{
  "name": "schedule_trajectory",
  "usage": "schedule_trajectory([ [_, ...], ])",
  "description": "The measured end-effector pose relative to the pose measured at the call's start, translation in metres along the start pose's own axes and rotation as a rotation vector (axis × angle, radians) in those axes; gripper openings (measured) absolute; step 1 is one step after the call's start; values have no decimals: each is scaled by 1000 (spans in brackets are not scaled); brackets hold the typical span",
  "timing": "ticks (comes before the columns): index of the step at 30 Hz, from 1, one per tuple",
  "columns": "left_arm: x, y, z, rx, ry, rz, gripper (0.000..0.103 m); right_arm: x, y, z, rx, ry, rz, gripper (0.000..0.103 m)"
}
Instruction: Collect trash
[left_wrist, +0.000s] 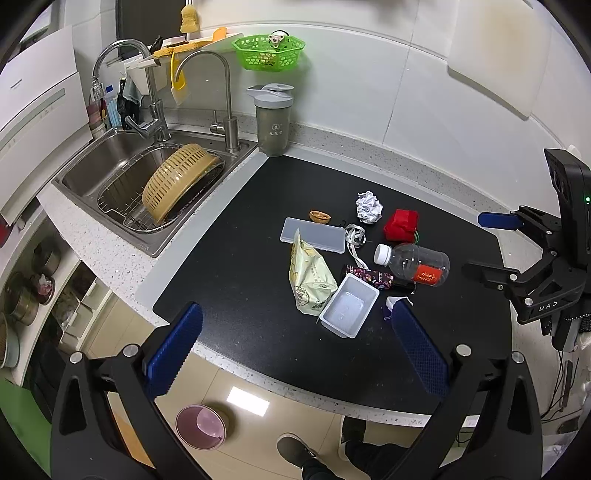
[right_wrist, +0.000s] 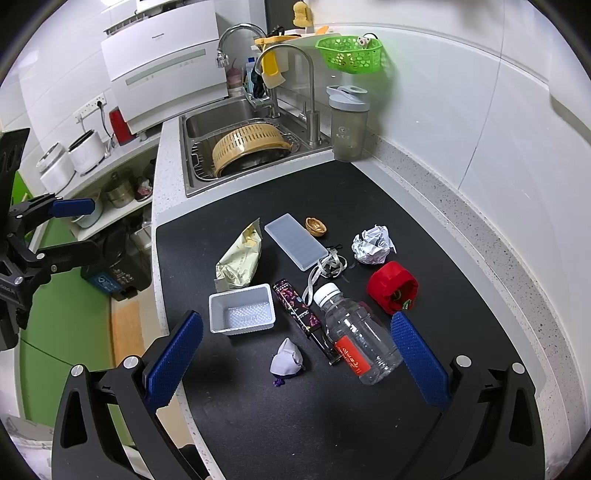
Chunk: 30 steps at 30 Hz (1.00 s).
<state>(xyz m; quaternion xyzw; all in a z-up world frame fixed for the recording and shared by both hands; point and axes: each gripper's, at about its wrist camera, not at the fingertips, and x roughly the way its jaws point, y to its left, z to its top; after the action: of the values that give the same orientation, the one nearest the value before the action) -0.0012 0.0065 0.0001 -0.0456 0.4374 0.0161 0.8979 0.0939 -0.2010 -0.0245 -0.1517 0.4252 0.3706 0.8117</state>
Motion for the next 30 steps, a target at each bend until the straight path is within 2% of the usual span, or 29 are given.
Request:
schedule_trajectory([
  [30,3,-2,6,0,3,2,100,0,0,-2,-2,3,-1,97],
])
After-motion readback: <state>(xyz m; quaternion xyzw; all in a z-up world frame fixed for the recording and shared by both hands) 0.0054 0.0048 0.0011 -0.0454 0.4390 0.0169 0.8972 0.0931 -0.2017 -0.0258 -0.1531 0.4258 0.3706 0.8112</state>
